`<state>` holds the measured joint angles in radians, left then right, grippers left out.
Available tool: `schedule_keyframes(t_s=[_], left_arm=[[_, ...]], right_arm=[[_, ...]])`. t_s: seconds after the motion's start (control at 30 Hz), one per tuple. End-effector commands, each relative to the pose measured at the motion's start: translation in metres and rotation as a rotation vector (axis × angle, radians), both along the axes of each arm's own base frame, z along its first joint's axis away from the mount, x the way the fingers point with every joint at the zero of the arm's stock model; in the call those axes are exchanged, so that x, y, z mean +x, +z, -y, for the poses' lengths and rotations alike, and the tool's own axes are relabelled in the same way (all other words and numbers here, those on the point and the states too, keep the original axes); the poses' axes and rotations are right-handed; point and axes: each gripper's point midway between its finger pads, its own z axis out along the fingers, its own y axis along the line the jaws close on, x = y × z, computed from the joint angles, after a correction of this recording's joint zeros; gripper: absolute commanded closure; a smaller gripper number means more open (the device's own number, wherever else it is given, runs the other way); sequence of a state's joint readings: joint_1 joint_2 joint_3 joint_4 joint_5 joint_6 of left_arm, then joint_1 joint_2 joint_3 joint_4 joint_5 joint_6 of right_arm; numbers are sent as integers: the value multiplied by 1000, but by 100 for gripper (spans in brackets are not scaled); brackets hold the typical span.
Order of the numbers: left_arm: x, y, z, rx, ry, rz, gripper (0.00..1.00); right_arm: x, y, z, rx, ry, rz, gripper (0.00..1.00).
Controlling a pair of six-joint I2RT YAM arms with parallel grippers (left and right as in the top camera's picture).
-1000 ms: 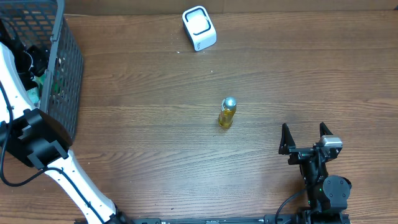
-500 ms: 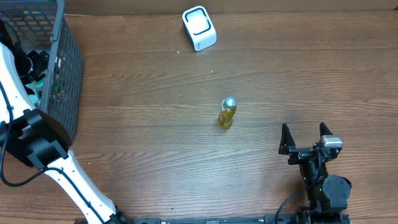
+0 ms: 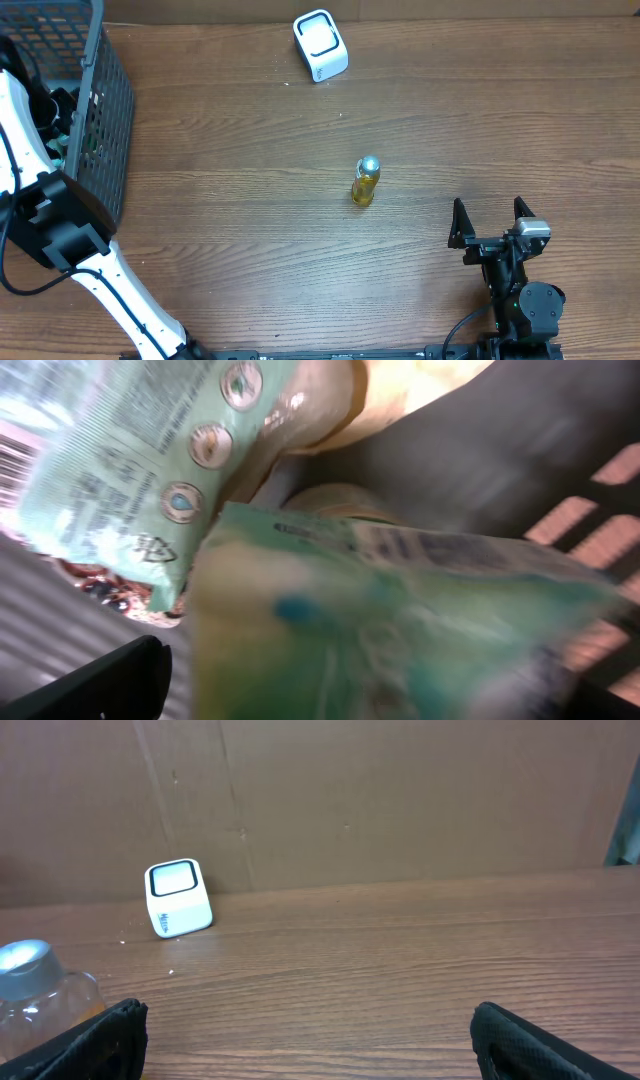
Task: Scan the item barcode
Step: 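Reach the left gripper into the basket and grasp the green tissue pack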
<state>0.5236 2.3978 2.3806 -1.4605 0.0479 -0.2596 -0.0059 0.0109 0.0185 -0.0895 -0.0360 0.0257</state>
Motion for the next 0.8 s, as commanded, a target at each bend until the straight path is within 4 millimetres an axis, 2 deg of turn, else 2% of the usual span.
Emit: schedule_keyframes(t_s=[0.0, 0.1, 0.2, 0.33, 0.4, 0.5, 0.6, 0.77], left_arm=[[-2, -20, 5, -12, -5, -42, 8], [-2, -22, 5, -12, -5, -42, 20], [0, -22, 4, -8, -5, -36, 49], [2, -16, 2, -1, -3, -23, 66], [6, -3, -1, 12, 1, 7, 75], [16, 30, -4, 30, 1, 87, 79], [26, 85, -7, 77, 8, 219, 78], [24, 186, 2, 160, 38, 465, 78]], right_arm=[[0, -2, 1, -4, -9, 4, 0], [0, -2, 1, -4, -9, 4, 0], [0, -2, 1, -4, -9, 4, 0], [0, -2, 1, -4, -8, 4, 0], [0, -2, 1, -4, -9, 4, 0], [0, -2, 1, -4, -9, 4, 0], [0, -2, 1, -4, -9, 4, 0], [0, -2, 1, -4, -9, 4, 0]])
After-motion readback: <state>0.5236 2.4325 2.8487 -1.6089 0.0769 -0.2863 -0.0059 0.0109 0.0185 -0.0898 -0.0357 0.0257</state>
